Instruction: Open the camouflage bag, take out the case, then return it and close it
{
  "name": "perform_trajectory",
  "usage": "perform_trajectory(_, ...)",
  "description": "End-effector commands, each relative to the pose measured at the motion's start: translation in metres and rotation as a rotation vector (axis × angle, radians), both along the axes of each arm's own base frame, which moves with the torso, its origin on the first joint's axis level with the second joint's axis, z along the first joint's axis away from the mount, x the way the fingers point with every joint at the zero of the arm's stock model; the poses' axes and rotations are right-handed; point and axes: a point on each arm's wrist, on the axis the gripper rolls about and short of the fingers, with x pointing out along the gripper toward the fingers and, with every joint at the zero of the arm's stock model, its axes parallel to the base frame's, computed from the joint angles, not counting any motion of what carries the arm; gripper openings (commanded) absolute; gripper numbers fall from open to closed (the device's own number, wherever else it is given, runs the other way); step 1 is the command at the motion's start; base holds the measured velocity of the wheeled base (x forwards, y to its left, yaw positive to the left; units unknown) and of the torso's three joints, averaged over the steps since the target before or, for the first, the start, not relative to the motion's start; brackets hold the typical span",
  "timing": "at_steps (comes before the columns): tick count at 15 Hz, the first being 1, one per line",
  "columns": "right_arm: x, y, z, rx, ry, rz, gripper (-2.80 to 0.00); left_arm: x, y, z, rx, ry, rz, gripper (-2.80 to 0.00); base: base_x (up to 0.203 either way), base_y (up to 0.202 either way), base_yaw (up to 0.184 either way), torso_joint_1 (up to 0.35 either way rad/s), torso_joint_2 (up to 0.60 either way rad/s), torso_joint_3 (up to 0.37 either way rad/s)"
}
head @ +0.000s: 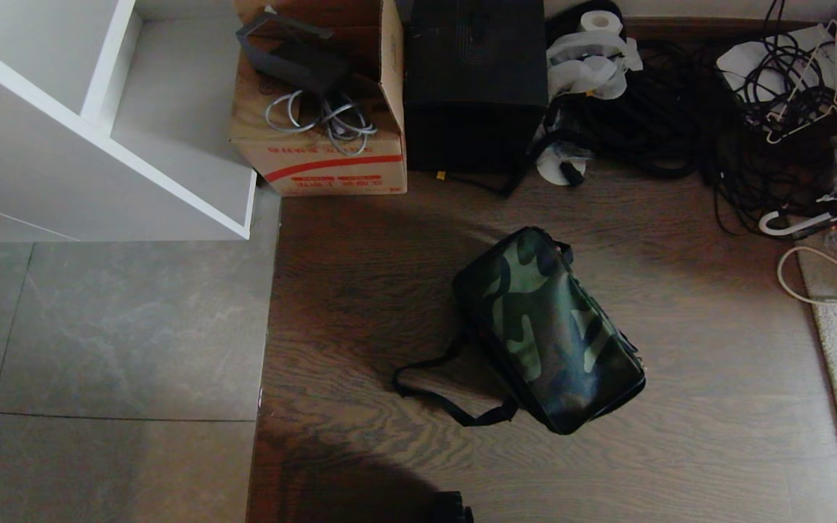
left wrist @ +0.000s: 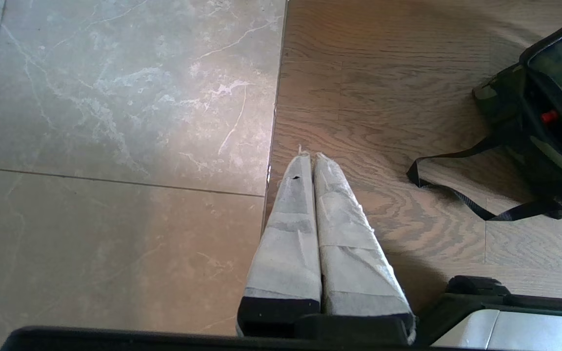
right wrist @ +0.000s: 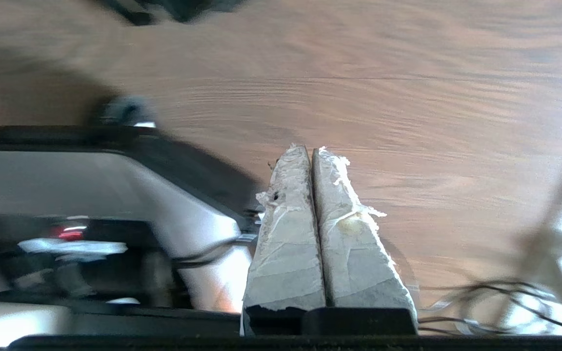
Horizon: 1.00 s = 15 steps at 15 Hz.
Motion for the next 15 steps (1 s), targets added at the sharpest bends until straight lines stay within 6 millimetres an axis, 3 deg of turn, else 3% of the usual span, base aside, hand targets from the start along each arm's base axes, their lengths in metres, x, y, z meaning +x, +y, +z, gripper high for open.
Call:
perform_trajectory(1, -0.029, -0.005, -0.014, -0.042, -0.153, -0.074, -2.80, 0.001, 0.000, -0.003, -0.001, 0.010, 0.001, -2.80, 0.000, 0.000, 0.000, 0.000, 0.00, 0.000)
perform_trajectory(10, -0.061, -0.004, -0.039, -0.008, -0.404, -0.103, -2.80, 0.001, 0.000, -0.003, -0.001, 0.010, 0.001, -2.80, 0.000, 0.000, 0.000, 0.000, 0.00, 0.000)
perform_trajectory(15, -0.061, -0.003, -0.042, -0.010, -0.415, -0.058, -2.80, 0.001, 0.000, -0.003, -0.001, 0.010, 0.001, -2.80, 0.000, 0.000, 0.000, 0.000, 0.00, 0.000)
